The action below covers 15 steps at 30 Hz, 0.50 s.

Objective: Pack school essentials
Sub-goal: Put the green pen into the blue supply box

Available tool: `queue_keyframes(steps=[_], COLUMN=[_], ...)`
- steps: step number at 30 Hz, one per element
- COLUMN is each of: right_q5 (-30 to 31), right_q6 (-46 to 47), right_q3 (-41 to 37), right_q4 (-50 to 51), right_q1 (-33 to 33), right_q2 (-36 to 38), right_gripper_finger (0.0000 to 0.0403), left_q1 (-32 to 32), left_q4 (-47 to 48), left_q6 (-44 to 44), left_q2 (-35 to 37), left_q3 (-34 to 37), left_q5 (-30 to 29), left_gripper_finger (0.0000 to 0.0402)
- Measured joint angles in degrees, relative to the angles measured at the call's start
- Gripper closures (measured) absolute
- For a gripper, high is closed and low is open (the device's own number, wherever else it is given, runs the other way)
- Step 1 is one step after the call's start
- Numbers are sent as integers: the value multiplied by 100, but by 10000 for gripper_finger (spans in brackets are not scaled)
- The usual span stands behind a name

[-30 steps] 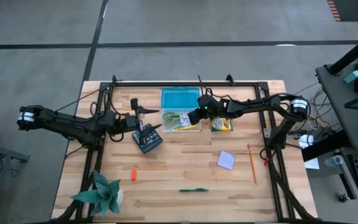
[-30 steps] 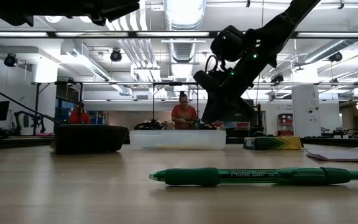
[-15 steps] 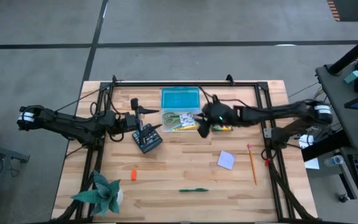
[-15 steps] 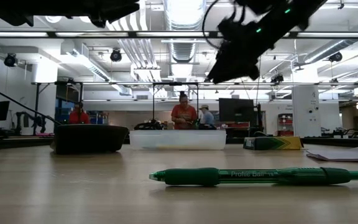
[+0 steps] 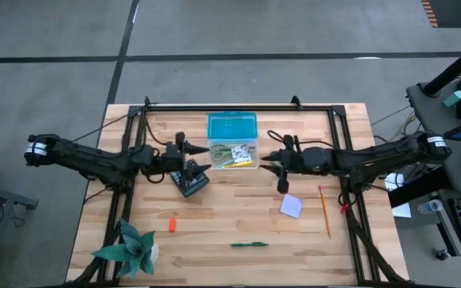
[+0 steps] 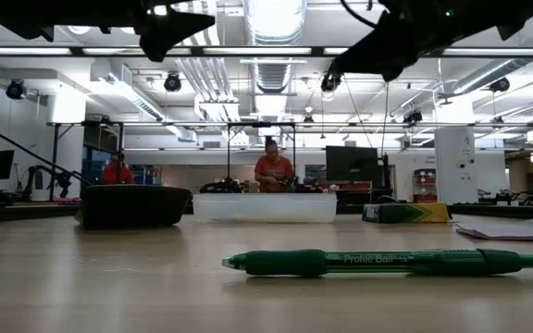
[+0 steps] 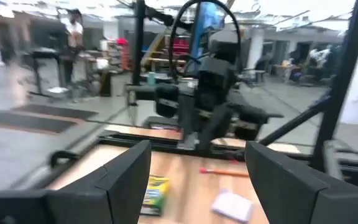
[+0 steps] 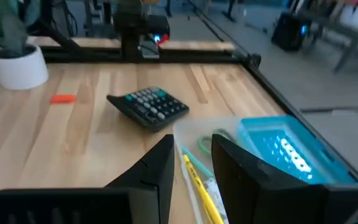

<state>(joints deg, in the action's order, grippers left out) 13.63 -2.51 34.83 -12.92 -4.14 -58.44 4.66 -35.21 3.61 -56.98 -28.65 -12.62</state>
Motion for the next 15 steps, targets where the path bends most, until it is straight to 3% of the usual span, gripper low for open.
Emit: queue_keyframes(steps=[8, 15], right_q5=[-51, -46], right_q6=[-801, -1454], right_q3=[-887, -1088], right_q4=[-1247, -1892], right_q1=[2, 17], right_q2=[475, 834], right_gripper_finger=[309, 320], left_q1=[310, 947], left_q4=[341, 2759], left_q6=[1011, 1457], left_q2=[-1097, -2484], left_q3=[-689, -2319], left_q5=[211, 358], left_gripper_finger=[157, 157])
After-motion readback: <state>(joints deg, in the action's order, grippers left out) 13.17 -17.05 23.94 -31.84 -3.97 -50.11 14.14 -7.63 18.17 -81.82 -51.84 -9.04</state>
